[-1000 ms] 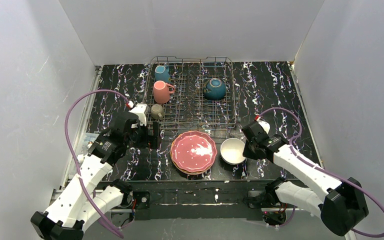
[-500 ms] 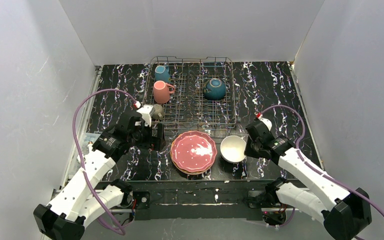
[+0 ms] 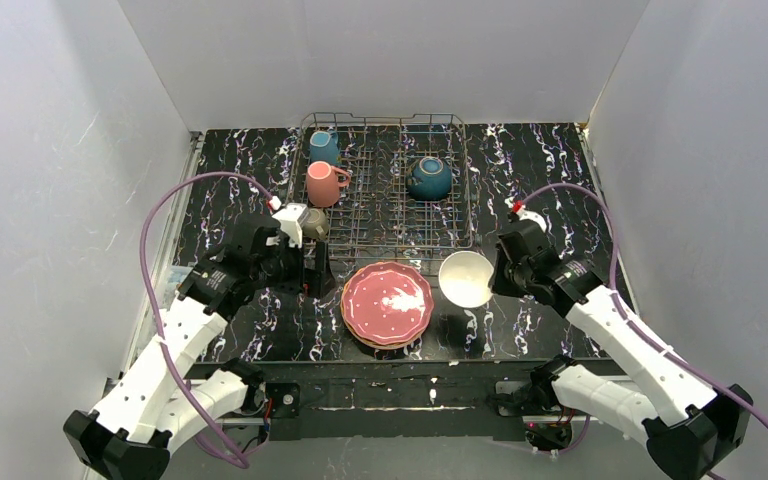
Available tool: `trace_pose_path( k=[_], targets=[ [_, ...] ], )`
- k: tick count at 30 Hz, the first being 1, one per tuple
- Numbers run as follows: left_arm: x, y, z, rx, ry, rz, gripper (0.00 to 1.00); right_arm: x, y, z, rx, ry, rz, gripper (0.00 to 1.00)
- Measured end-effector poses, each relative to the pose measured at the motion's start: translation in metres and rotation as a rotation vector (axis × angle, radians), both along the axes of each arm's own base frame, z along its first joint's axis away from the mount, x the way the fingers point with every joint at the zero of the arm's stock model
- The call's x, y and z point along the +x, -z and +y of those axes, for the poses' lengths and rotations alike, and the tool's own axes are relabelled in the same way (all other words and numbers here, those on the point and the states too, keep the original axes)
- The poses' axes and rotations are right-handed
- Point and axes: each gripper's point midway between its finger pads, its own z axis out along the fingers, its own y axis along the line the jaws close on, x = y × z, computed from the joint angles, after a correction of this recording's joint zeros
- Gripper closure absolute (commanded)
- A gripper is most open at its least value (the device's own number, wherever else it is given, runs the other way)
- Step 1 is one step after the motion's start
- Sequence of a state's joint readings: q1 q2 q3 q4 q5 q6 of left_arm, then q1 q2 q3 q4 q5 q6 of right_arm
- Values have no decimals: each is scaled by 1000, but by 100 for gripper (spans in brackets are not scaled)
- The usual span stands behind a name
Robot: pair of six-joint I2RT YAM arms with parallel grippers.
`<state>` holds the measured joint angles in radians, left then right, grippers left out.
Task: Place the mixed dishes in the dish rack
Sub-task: Pick up the bowl from the corner of the board.
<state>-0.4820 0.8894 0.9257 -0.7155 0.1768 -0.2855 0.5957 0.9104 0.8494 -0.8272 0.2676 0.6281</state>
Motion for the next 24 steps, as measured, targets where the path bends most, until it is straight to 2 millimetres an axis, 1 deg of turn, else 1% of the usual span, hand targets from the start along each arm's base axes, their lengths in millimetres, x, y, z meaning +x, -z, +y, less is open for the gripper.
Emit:
trace_pose_path(
  k=[4,10,14,16,18,19,21,24],
  targets=[
    [-2,-14,-2,-18,6,-9,2,4,-6,4,-14,-32,7,99],
    [-5,-37,-5,-42,22,-12,2,7,-5,16,-18,-88,45,99],
    [-8,-43,-6,-45,27,4,2,6,-3,28,-18,-129,65,99],
    [-9,-44,-6,-45,29,16,2,4,-4,38,-26,-162,67,99],
    [-11,-44,-7,-44,33,33,2,3,-7,53,-44,-210,60,99],
    [-11,-44,-7,-44,35,39,2,5,-7,56,-47,-212,56,99],
    [-12,-44,-8,-43,38,50,2,2,-10,73,-62,-266,41,99],
    [-14,-46,-7,-40,39,57,2,3,-12,90,-67,-297,24,99]
  ],
)
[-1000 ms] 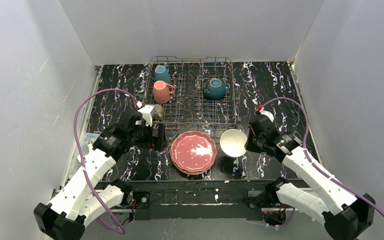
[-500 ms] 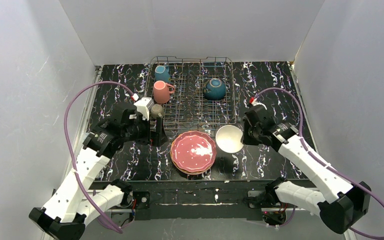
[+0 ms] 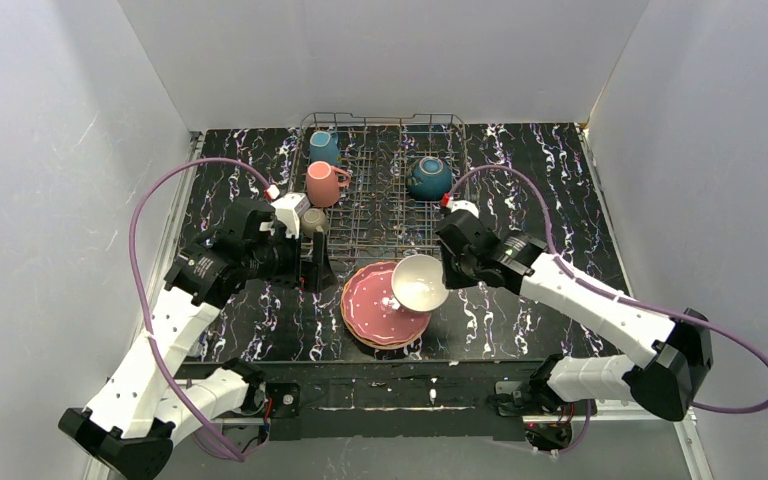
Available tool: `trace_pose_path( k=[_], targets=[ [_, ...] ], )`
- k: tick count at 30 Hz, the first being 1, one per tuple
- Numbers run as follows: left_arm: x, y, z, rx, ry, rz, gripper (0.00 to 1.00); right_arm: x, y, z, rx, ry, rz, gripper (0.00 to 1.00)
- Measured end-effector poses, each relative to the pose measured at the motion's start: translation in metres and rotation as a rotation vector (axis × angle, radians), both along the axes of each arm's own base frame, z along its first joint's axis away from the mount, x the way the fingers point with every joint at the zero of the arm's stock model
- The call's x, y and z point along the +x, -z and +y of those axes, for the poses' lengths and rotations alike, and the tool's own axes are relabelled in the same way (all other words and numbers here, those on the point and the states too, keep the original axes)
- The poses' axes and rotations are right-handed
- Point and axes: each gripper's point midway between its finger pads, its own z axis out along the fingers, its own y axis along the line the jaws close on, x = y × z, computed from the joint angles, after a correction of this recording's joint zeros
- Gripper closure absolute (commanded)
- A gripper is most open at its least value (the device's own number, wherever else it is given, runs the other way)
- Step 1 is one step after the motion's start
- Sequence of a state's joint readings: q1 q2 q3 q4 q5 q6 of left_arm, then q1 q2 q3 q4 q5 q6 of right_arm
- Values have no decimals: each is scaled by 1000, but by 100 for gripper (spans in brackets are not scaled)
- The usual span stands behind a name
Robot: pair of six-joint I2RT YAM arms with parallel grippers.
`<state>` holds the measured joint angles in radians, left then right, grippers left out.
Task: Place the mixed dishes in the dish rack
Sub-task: Pick up the bowl from the corner of the board.
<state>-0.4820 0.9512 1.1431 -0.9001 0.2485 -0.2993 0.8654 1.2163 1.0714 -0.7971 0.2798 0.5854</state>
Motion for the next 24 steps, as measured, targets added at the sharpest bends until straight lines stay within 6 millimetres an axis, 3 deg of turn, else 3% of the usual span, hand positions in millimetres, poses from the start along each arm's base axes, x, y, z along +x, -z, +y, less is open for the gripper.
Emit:
trace_pose_path(
  k=[24],
  targets=[
    [-9,3,-5,-2,-19,75,4,-2,-9,104,25,-156,-45,99]
  ],
)
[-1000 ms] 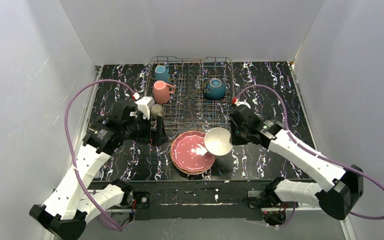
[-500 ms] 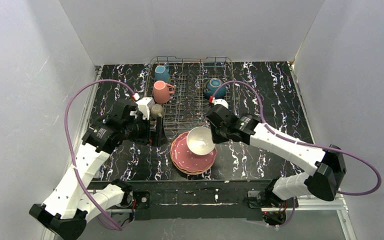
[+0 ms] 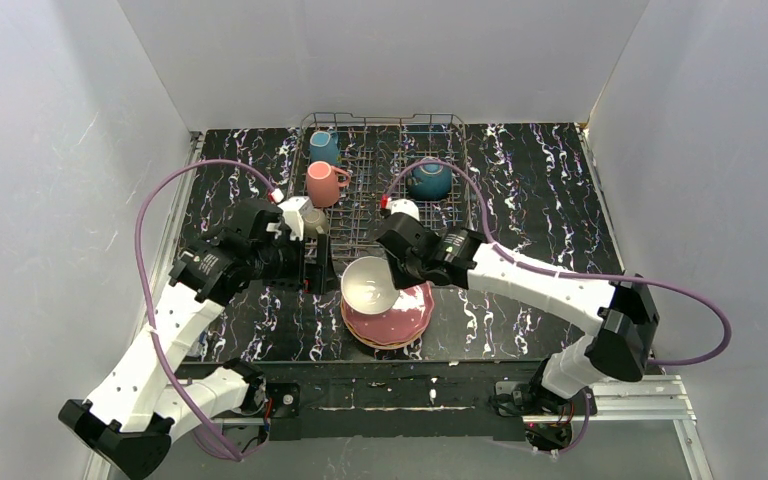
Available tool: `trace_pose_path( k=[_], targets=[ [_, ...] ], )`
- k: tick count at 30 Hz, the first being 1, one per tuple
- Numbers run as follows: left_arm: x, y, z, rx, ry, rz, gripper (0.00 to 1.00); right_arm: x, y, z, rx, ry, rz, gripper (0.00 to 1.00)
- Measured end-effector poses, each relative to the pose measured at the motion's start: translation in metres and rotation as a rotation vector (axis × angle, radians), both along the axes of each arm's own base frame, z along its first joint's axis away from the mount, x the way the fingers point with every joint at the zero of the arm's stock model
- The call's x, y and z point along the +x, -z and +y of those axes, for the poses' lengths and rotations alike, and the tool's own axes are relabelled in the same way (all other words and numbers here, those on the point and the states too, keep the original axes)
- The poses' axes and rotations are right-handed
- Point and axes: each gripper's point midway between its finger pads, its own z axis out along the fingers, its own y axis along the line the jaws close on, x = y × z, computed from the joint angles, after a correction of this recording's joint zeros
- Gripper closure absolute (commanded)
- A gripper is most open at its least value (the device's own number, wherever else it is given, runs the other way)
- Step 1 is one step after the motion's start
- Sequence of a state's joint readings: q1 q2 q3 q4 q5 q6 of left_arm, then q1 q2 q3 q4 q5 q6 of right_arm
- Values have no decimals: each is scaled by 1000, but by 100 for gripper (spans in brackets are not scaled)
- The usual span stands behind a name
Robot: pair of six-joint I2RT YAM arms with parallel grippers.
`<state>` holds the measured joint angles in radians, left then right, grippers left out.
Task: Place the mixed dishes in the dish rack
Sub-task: Pick up the bowl from the corner of the board.
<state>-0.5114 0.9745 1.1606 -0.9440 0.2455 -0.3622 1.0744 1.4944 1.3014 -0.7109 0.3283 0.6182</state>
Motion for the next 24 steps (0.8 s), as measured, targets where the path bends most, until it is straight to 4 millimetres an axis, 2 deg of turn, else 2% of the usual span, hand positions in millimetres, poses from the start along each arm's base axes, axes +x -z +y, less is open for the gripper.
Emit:
trace_pose_path(
  k=[10,20,24],
  targets=[
    [-3,6,-4,61,3,-16,15,-9,-6,31,19,-51,-13,99],
    [2,25,-3,196,-12,-27,28,-16,-13,44,35,-79,-22,99],
    [6,34,1,250,-30,-27,36,-17,-12,44,33,-82,-21,99]
  ],
)
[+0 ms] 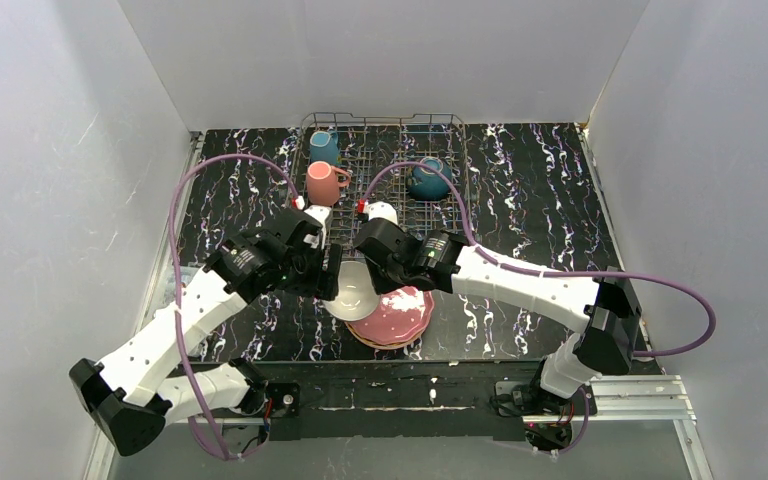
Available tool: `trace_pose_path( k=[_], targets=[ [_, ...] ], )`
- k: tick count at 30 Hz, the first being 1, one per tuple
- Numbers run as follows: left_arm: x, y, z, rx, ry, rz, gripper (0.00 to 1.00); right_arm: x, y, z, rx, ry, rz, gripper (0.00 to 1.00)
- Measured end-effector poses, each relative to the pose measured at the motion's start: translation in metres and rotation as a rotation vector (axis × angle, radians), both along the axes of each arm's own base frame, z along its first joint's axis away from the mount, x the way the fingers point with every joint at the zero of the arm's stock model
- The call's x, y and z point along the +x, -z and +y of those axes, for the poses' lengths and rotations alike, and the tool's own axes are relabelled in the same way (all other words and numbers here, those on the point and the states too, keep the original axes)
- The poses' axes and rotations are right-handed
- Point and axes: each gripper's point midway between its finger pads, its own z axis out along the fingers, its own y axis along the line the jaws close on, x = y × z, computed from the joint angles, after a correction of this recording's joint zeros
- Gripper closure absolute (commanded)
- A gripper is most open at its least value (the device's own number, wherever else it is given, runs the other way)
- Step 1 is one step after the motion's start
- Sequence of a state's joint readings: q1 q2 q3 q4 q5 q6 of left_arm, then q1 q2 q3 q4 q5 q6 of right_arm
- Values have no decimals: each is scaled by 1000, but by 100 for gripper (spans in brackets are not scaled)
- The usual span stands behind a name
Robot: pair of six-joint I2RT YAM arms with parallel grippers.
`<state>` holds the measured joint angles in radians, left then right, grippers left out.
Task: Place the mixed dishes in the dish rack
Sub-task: Pick up the bowl from the corner of the board.
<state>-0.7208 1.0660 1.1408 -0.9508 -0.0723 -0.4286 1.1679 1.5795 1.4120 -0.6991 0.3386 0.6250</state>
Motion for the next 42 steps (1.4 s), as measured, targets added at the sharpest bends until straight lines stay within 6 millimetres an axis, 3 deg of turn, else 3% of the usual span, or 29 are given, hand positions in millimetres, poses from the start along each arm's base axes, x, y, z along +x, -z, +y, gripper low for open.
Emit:
trace_pose_path(
  k=[7,14,20,24,32,42],
  targets=[
    [6,12,5,63,-24,13,47,-1,-2,2,4,-3,-4,99],
    [7,21,5,88,-27,35,64,-3,-3,3,5,-10,-5,99],
    [8,23,4,88,-30,40,82,-4,-3,3,6,-10,-5,99],
    [9,23,2,78,-35,38,100,-4,-4,5,15,-8,-8,99],
    [10,33,3,96,-47,49,100,-4,-3,7,24,6,-6,98],
    [8,36,7,95,-56,33,100,-3,-4,11,54,2,-14,58]
  ],
)
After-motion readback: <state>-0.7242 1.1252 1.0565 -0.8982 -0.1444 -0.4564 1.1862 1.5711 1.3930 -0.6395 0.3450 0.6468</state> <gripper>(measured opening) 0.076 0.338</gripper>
